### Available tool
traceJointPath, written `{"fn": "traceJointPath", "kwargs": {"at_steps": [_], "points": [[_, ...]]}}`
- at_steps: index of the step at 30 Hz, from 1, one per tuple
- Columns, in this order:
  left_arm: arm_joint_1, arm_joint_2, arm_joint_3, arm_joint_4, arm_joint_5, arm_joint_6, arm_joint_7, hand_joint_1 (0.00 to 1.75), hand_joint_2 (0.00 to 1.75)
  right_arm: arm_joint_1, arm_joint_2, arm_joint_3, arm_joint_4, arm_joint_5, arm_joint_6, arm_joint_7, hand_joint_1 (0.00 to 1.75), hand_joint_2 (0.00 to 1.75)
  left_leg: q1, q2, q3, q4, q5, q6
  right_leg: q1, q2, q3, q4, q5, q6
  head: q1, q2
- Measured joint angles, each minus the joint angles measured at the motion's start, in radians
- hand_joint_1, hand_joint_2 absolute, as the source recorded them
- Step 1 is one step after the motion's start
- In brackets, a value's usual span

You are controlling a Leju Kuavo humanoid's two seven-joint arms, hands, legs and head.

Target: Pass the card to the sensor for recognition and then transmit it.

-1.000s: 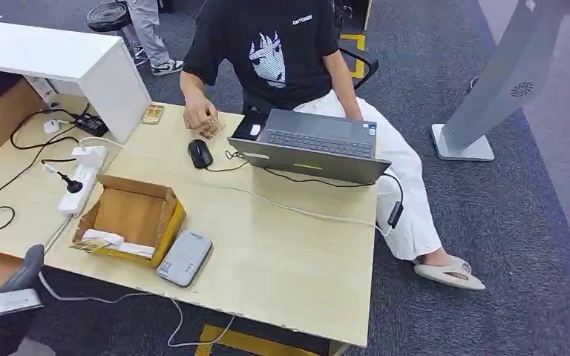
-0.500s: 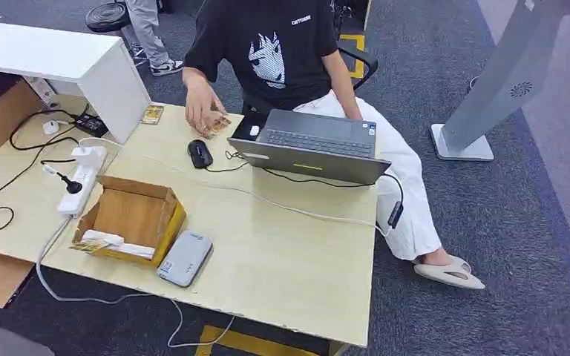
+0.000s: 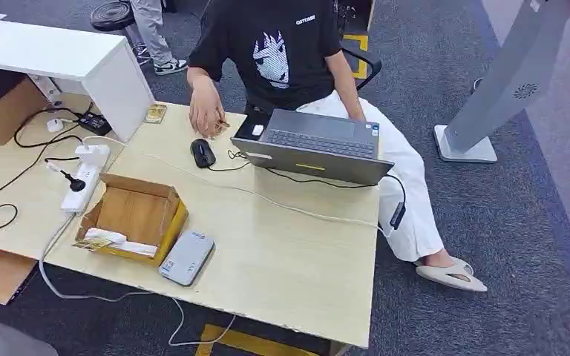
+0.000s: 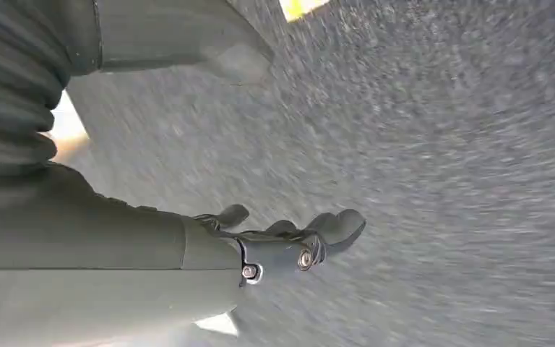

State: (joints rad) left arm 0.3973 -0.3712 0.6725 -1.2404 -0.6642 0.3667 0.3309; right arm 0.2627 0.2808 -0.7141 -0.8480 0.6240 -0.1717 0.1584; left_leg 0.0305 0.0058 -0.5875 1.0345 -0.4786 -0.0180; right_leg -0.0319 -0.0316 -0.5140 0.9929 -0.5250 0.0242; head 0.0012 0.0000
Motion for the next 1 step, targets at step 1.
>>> {"fn": "traceJointPath", "kwargs": {"at_steps": [1], "points": [[-0.016, 0.003, 0.000, 0.041, -0.104, -0.061, -0.040, 0.00, 1.75, -0.001, 0.000, 0.014, 0.000, -0.020, -0.010, 0.019, 0.00, 1.75, 0.000, 0.000, 0.000, 0.000, 0.000, 0.000, 0.000, 0.000, 0.000, 0.000, 0.000, 0.000, 0.000, 0.000]]}}
